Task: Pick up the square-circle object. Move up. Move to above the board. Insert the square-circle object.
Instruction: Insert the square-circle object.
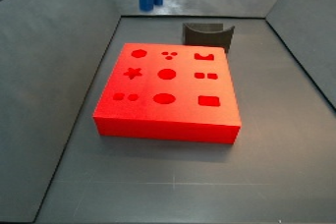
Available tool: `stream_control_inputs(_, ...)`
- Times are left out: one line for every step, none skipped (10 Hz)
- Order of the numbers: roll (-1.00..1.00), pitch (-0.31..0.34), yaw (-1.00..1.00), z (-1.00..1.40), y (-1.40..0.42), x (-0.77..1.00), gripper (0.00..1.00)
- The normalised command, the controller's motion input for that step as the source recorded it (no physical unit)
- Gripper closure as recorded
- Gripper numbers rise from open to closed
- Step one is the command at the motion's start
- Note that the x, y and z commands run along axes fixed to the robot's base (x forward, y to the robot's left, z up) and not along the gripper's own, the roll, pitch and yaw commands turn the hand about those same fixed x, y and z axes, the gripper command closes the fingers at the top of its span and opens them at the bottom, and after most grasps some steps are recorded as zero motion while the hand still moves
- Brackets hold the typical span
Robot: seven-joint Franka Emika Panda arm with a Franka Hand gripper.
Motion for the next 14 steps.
stream_control_inputs(-0.03, -0.074, -1.0, -0.55, 0.0, 0.0, 1.0)
stream_control_inputs(-0.03, -0.073, -1.0, -0.55, 0.0, 0.0, 1.0)
stream_control_inputs(-0.03, -0.073, -1.0, -0.55, 0.0, 0.0, 1.0)
stream_control_inputs(-0.03, -0.073, -1.0, -0.55, 0.0, 0.0, 1.0)
stream_control_inputs(-0.03, -0.067, -1.0, -0.55, 0.0, 0.0, 1.0)
stream_control_inputs(-0.02, -0.067, -1.0, -0.55, 0.0, 0.0, 1.0)
stream_control_inputs(-0.02, -0.066, -1.0, -0.55, 0.0, 0.0, 1.0)
stream_control_inputs(0.0, -0.03, -1.0, -0.52, -0.02, 0.0, 1.0)
stream_control_inputs(0.0, -0.013, -1.0, -0.33, -0.04, 0.0, 1.0)
stream_control_inputs(0.0, 0.0, -1.0, -0.14, -0.08, 0.0, 1.0)
stream_control_inputs(0.0, 0.021, -0.85, 0.0, -0.24, 0.0, 1.0)
stream_control_inputs(0.02, 0.063, -0.79, 0.0, -0.33, 0.0, 1.0)
stream_control_inputs(0.04, 0.117, -0.73, 0.0, -0.37, -0.01, 1.0)
stream_control_inputs(0.02, 0.074, -0.61, -0.05, -0.26, -0.16, 1.0)
